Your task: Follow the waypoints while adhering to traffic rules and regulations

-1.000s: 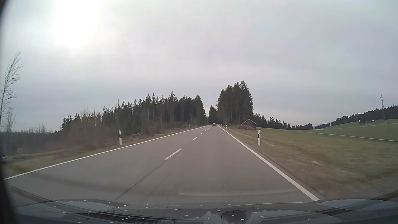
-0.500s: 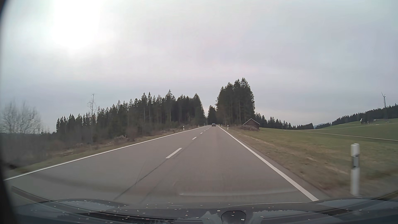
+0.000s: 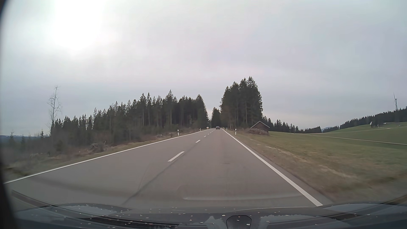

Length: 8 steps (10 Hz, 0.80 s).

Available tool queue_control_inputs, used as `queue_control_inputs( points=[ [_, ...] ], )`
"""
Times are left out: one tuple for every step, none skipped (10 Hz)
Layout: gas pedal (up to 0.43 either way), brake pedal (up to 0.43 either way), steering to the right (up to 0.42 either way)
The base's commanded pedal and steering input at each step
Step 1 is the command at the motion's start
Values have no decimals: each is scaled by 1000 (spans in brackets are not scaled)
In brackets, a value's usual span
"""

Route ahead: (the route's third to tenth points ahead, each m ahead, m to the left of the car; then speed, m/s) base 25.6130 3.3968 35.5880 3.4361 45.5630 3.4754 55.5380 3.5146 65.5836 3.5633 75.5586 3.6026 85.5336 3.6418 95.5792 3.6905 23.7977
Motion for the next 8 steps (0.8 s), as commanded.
queue_control_inputs(
  points=[
    [319, 0, 1],
    [319, 0, 0],
    [319, 0, 0],
    [319, 0, 0],
    [311, 0, 0],
    [311, 0, 0],
    [299, 0, 0],
    [299, 0, 0]
  ],
)
